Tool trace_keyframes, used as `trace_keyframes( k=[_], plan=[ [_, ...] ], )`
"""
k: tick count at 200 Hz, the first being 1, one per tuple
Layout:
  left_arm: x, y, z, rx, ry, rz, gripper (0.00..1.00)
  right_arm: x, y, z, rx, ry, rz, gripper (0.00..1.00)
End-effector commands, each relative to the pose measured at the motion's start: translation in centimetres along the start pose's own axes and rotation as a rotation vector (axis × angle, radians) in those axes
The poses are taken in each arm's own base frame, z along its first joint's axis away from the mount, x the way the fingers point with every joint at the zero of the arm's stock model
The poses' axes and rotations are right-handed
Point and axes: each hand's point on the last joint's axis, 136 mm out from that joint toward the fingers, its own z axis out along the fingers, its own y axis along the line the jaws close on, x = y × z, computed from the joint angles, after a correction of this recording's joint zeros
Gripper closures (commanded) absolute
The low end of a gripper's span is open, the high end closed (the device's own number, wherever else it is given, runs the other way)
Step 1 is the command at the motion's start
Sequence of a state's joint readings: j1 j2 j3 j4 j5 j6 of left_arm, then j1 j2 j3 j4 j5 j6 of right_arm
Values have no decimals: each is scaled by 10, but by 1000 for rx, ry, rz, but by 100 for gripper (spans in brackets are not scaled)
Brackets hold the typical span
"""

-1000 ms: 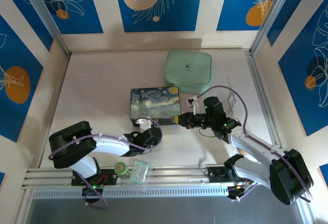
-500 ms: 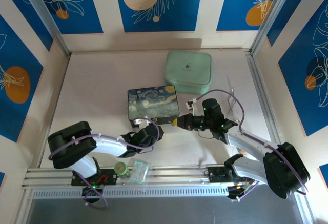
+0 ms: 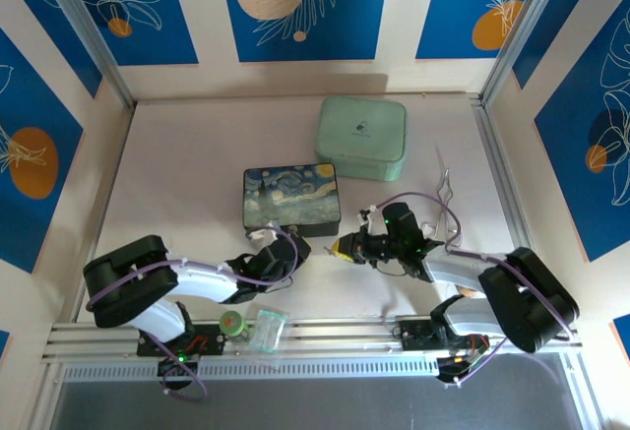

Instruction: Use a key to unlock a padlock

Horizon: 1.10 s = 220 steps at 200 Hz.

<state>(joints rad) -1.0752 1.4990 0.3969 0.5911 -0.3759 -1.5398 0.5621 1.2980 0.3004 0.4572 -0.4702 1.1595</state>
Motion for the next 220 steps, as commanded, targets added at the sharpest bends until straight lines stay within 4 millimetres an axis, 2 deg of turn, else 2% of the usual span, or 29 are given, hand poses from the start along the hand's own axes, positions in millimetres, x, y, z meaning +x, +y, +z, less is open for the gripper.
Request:
trace_keyframes(
  k=[1,76,116,151,188,220],
  plan=[
    [-12,-10,-2,37,-50,-81,92,2,10,10,-35,0,39,98],
    [-18,-21,-2,58,-78,-141,92,0,6,28,-120,-2,91,99],
    [-16,-28,0,69,-68,-136,93,-4,4,31,-158,-20,106,99],
    [-18,-22,1,58,-76,-144,93,-7,1,29,-164,-37,111,99],
    [-17,-24,2,67,-65,-149,93,-5,1,27,-179,-47,113,99],
    [-16,-31,2,83,-57,-150,93,-7,8,29,-205,-39,96,99]
  ],
)
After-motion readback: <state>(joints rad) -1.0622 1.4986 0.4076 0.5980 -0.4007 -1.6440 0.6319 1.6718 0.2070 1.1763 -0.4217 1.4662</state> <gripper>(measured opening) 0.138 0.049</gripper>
